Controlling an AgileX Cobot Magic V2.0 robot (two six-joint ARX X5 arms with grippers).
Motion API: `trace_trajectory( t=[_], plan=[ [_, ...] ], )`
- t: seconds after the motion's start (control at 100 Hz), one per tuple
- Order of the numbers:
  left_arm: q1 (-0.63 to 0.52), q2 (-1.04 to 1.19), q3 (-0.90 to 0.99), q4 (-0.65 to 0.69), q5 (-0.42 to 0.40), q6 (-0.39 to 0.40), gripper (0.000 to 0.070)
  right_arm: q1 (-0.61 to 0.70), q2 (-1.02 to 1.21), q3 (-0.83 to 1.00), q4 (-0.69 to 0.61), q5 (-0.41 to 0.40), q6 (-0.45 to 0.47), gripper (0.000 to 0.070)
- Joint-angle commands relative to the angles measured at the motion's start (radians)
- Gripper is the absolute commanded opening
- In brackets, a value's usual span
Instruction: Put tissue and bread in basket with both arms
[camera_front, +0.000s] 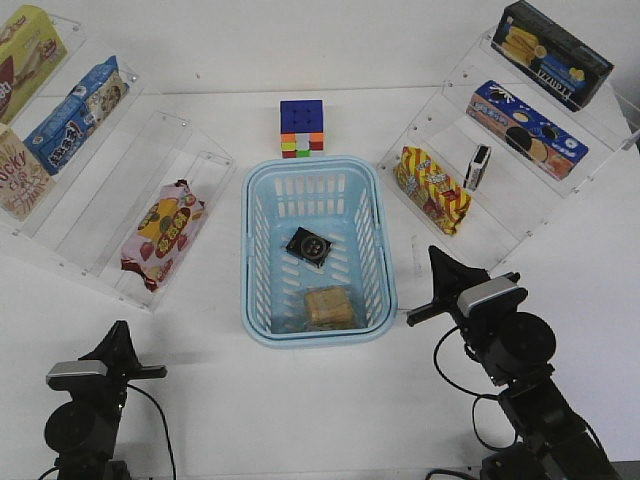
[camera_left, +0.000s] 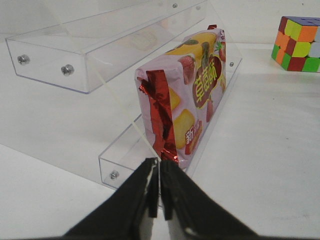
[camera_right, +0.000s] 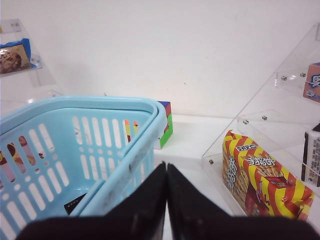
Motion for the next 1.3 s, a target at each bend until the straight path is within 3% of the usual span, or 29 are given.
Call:
trace_trajectory(
  t=[0.0, 0.13, 0.35, 0.46, 0.7, 0.86, 0.94, 1.03, 1.17, 1.29],
  plan=[
    [0.001, -0.001, -0.020, 0.010, 0.004, 0.012, 0.0001, 0.005, 0.001, 0.012, 0.013, 0.000, 0.006, 0.0000],
    [0.001, -0.001, -0.020, 0.010, 0.004, 0.012, 0.0001, 0.004, 0.001, 0.012, 0.014, 0.001, -0.008, 0.0000],
    [0.001, -0.001, -0.020, 0.010, 0.004, 0.012, 0.0001, -0.023, -0.065, -0.048, -0.036, 0.008, -0.206, 0.0000],
    [0.001, -0.001, -0.020, 0.010, 0.004, 0.012, 0.0001, -0.064, -0.164, -0.142, -0.038, 0.010, -0.278, 0.0000],
    [0.001, -0.001, -0.020, 0.010, 0.004, 0.012, 0.0001, -0.205, -0.470, -0.360, -0.094, 0.034, -0.332, 0.0000],
    [0.001, -0.001, -0.020, 0.010, 0.004, 0.012, 0.0001, -0.292, -0.653, -0.481, -0.191, 0.034, -0.292, 0.0000],
    [0.001, -0.001, -0.020, 0.010, 0.004, 0.013, 0.0001, -0.317, -0.695, -0.488, -0.301, 0.033, -0.254, 0.0000],
    [0.000, -0.002, -0.020, 0.010, 0.004, 0.012, 0.0001, -0.332, -0.692, -0.488, -0.298, 0.042, -0.248, 0.0000],
    [0.000, -0.002, -0.020, 0.010, 0.004, 0.012, 0.0001, -0.335, -0.692, -0.488, -0.298, 0.049, -0.141, 0.0000],
    [0.000, -0.002, -0.020, 0.010, 0.004, 0.012, 0.0001, -0.333, -0.692, -0.488, -0.298, 0.049, -0.136, 0.0000]
  ],
)
